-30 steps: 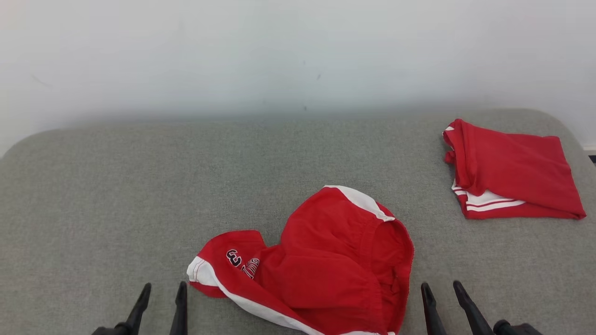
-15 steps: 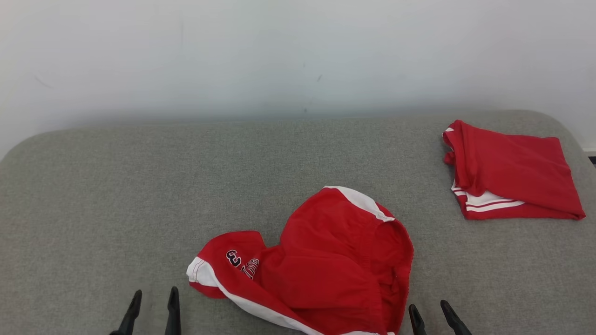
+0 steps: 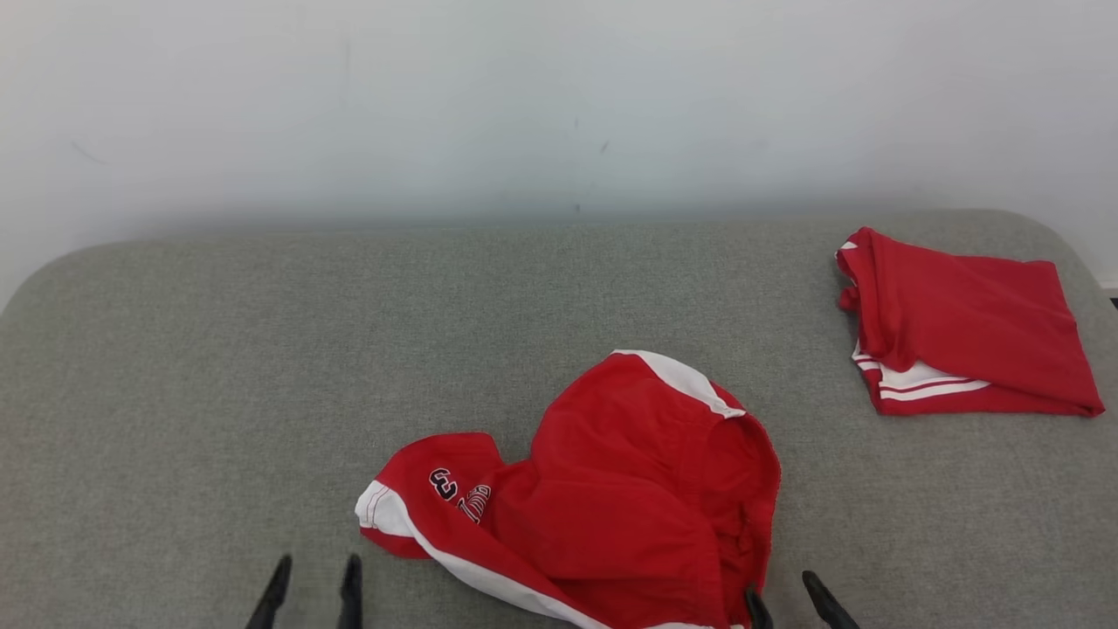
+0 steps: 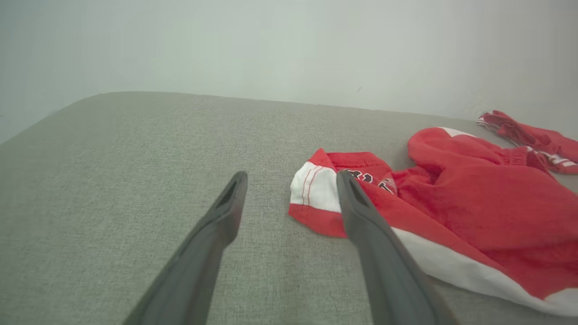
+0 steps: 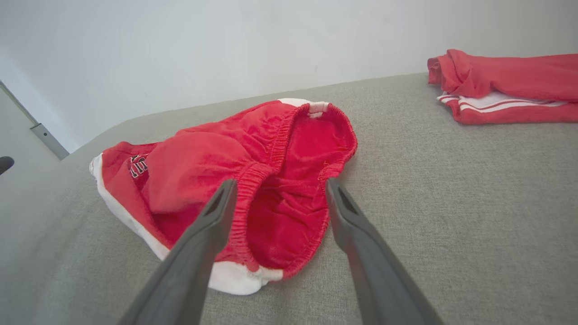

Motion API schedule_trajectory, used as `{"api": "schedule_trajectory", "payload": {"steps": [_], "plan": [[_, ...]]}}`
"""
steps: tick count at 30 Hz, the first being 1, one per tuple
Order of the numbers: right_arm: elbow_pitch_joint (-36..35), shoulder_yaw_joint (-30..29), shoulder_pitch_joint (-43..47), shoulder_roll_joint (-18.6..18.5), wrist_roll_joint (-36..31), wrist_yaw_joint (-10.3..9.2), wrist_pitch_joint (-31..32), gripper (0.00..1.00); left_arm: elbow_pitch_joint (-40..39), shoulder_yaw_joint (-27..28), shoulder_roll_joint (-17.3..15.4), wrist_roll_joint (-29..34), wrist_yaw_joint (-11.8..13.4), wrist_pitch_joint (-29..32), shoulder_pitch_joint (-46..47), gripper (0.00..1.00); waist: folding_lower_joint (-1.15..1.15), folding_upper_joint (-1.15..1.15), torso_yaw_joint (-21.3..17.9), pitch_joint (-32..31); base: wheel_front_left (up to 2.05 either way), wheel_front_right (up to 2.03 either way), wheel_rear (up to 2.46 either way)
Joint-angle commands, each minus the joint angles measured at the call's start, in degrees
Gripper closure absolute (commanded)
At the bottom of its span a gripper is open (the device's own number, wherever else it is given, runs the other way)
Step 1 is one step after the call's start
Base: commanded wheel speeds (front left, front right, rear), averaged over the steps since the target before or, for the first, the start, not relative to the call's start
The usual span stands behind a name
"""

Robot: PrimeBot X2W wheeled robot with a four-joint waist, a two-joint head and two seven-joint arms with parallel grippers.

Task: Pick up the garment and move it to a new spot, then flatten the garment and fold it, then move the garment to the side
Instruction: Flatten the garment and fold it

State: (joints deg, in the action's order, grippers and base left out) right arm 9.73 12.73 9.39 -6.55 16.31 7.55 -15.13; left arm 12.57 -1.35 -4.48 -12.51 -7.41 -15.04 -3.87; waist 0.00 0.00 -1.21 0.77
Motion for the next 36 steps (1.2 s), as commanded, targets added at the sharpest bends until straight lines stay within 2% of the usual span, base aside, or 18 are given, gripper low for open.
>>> {"api": "schedule_trajectory", "payload": {"steps": [1,5,8,12,14,18,23,29,34,35,36], "plan": [[0.2,1.1,-0.1,-1.4,-1.1,-0.16,0.0,0.0,1.0,-2.3,-1.9,0.0,-0.1,-0.1,0.4,0.0,0.0,0.0,0.1,0.0,0.0,0.0,0.0],[1.0,4.8,-1.2,-4.4,-1.4,-0.16,0.0,0.0,4.6,-9.0,-7.8,-3.3,0.0,-0.1,3.7,0.0,0.0,0.0,-0.4,0.8,0.0,0.0,0.0],[2.0,9.6,-2.7,-7.5,-2.0,-0.16,0.0,0.0,7.1,-13.6,-12.5,-5.3,0.0,-0.2,6.6,0.0,0.0,0.0,-1.0,1.9,0.0,0.0,0.0],[3.7,13.6,-6.2,-10.0,-2.0,-0.16,0.0,0.0,10.8,-19.8,-17.6,-8.6,0.0,-0.2,11.2,0.0,0.0,0.0,-1.5,3.7,0.0,0.0,0.0],[4.6,14.9,-7.7,-10.7,-2.3,-0.16,0.0,0.0,12.2,-22.1,-19.0,-10.5,0.0,-0.1,13.6,0.0,0.0,0.0,-1.6,4.4,0.0,0.0,0.0],[7.4,17.9,-10.3,-11.3,-2.5,-0.16,0.0,0.0,15.7,-27.4,-21.1,-12.8,0.0,-0.1,17.4,0.0,0.0,0.0,-1.6,5.4,0.0,0.0,0.0],[9.2,20.1,-11.8,-11.7,-1.7,-0.16,0.0,0.0,18.6,-31.3,-22.5,-15.1,0.0,-0.1,21.7,0.0,0.0,0.0,-1.7,6.1,0.0,0.0,0.0],[10.2,20.8,-12.7,-11.8,-1.2,-0.16,0.0,0.0,19.7,-33.5,-22.8,-16.7,0.0,-0.1,24.5,0.0,0.0,0.0,-2.1,6.3,0.0,0.0,0.0],[11.4,22.3,-13.2,-11.9,-1.0,-0.16,0.0,0.0,22.1,-38.7,-22.9,-20.3,0.0,-0.1,25.8,0.0,0.0,0.0,-2.7,6.1,0.0,0.0,0.0],[11.7,22.6,-13.7,-11.8,-0.9,-0.16,0.0,0.13,22.6,-39.9,-23.0,-21.1,0.0,-0.1,26.5,0.0,0.0,0.0,-2.8,6.1,0.0,0.0,0.0],[12.1,22.8,-14.2,-11.7,-0.7,-0.16,0.0,0.6,23.2,-41.0,-23.1,-21.8,0.0,-0.1,27.2,0.0,0.0,0.0,-2.8,6.1,0.0,0.0,0.0]]}}
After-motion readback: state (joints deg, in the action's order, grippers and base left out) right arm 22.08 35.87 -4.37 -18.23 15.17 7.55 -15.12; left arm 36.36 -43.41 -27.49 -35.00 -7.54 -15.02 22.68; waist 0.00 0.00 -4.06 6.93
